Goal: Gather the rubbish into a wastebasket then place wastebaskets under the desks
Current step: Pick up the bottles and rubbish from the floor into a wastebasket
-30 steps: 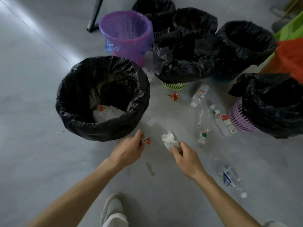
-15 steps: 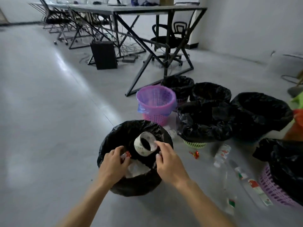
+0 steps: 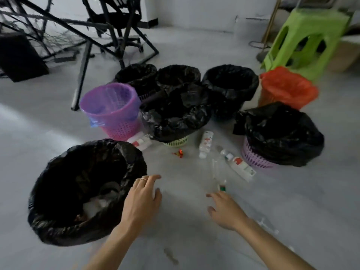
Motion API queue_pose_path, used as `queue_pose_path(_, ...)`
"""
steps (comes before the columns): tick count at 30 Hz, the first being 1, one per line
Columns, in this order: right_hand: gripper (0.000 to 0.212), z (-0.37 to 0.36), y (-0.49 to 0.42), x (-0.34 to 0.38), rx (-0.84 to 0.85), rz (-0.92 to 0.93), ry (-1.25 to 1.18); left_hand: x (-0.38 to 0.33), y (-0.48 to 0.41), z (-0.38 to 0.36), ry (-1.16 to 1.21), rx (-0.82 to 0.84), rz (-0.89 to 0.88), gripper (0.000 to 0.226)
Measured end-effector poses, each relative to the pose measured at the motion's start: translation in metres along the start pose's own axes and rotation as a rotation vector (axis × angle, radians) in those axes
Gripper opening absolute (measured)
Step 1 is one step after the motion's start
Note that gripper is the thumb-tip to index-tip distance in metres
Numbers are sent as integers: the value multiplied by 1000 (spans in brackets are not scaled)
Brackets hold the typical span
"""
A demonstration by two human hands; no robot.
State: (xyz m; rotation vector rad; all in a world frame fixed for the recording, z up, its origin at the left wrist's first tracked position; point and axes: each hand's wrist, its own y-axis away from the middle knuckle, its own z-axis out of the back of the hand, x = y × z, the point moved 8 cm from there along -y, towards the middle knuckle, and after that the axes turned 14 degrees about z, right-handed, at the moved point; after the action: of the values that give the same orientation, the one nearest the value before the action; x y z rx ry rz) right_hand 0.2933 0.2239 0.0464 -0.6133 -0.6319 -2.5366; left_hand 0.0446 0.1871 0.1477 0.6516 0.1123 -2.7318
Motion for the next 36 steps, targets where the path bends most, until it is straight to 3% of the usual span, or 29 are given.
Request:
queue_pose_path(5,62,-16,18,-103,6,-310,20,-15,13,-120,-28,404,73,45)
queue_pose_path(8,78,-35,36,-147,-1,-489,34,-6,20,-171,-162,567,45,50)
queue_pose_path(11,94,-77,57,-176,128,-637,48,14,10,-210,-291,675,68,55)
queue_pose_path(14,91,-92,62,-165,53,-545,170,27,-21,-214,-404,604,91,58)
queue_pose_path(18,98,-125,47,-124,1,-439,154,59,-56,-224,-544,572,139,62)
queue_pose_path(23,100,-151,30,-80,-117,-353,231,108,-74,-246,-496,648,276,64)
queue_pose_path(27,93,-152,24,-68,-67,-363,187,114,-45,-253,-439,547,146,52)
queue_pose_path(29,94,-154,23,-71,-18,-369,132,106,-23,-251,-401,501,81,44)
queue_pose_path(32,98,-159,24,-63,75,-364,-184,106,19,-252,-338,665,38,33)
queue_pose_path(34,95,-152,22,-47,48,-324,-380,103,41,-244,-231,776,58,32)
queue_pose_path(36,91,-131,12,-23,-23,-285,-481,90,50,-217,-149,776,67,32)
